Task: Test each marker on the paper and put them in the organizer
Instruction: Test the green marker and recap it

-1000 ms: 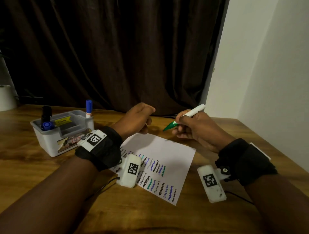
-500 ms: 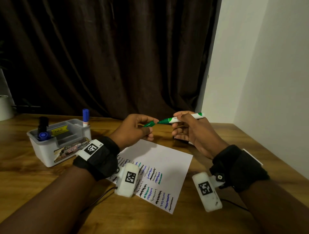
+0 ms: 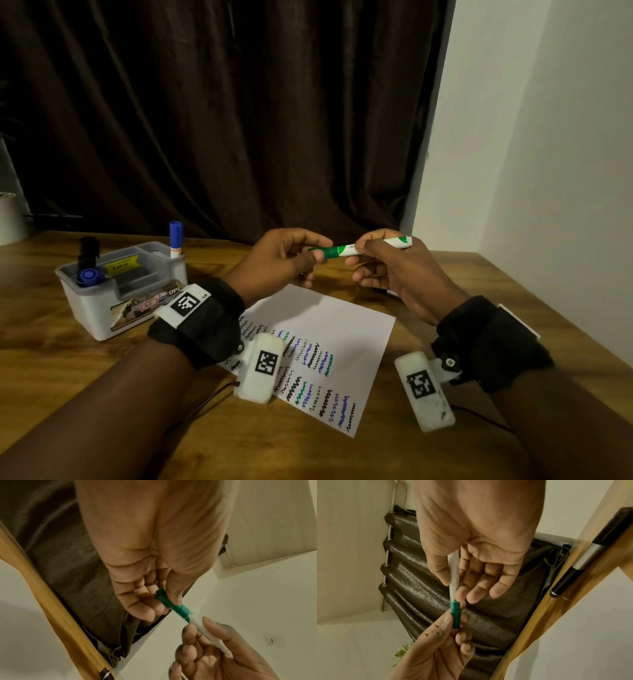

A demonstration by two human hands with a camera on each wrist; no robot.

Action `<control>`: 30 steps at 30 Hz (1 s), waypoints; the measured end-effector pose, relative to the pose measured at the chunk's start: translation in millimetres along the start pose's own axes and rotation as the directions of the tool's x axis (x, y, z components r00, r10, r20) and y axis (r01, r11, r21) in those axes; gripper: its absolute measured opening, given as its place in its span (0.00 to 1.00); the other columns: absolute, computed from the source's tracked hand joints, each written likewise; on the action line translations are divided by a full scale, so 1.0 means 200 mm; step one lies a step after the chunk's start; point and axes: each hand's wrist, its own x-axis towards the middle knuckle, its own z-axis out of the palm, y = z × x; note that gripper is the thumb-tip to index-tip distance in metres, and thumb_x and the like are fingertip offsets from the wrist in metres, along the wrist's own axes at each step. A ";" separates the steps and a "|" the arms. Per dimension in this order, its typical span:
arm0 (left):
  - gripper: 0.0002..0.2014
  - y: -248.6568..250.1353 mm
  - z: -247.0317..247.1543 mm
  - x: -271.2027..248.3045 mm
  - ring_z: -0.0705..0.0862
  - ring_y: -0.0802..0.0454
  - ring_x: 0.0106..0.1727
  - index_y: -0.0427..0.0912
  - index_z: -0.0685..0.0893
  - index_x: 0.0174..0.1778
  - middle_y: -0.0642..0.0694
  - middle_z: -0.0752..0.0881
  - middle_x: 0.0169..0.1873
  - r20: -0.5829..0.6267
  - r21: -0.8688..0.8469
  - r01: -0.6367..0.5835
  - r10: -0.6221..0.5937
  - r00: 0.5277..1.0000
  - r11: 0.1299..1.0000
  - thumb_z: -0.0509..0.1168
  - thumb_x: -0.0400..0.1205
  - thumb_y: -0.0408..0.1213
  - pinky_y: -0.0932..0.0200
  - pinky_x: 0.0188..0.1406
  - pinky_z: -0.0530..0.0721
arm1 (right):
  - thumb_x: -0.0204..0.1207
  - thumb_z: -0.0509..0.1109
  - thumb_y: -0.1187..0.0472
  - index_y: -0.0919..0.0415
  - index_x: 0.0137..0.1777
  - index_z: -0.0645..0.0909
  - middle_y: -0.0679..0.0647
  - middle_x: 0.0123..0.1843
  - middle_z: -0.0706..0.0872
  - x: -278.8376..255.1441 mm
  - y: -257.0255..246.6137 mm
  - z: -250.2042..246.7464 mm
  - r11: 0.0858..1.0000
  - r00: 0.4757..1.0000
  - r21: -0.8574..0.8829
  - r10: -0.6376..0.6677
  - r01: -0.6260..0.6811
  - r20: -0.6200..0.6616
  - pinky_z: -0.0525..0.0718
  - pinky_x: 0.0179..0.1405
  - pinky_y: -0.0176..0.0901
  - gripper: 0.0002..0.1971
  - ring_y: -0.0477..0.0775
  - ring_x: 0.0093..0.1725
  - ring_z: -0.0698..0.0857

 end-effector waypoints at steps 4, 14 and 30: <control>0.16 0.02 -0.01 0.00 0.75 0.55 0.28 0.29 0.82 0.64 0.47 0.78 0.31 0.000 -0.046 0.048 -0.048 0.999 0.998 0.56 0.91 0.37 0.59 0.27 0.76 | 0.80 0.77 0.60 0.61 0.59 0.91 0.60 0.47 0.96 -0.01 -0.01 -0.03 0.997 0.997 -0.021 -0.072 0.073 0.021 0.91 0.53 0.53 0.10 0.55 0.39 0.91; 0.17 0.04 0.01 -0.03 0.63 0.55 0.21 0.41 0.89 0.60 0.49 0.68 0.22 0.039 -0.070 -0.008 0.010 0.999 0.997 0.67 0.84 0.49 0.63 0.20 0.63 | 0.75 0.80 0.62 0.53 0.56 0.93 0.54 0.49 0.96 -0.05 -0.02 0.00 0.949 0.968 -0.203 -0.224 0.243 0.112 0.93 0.49 0.46 0.10 0.51 0.37 0.92; 0.10 0.00 0.02 0.01 0.64 0.51 0.20 0.38 0.84 0.46 0.43 0.68 0.22 -0.007 -0.028 -0.038 0.037 0.999 0.999 0.66 0.87 0.42 0.62 0.20 0.63 | 0.78 0.79 0.64 0.53 0.58 0.89 0.50 0.41 0.95 -0.04 0.01 0.02 0.953 0.972 -0.208 -0.201 0.222 0.119 0.93 0.43 0.45 0.10 0.50 0.33 0.91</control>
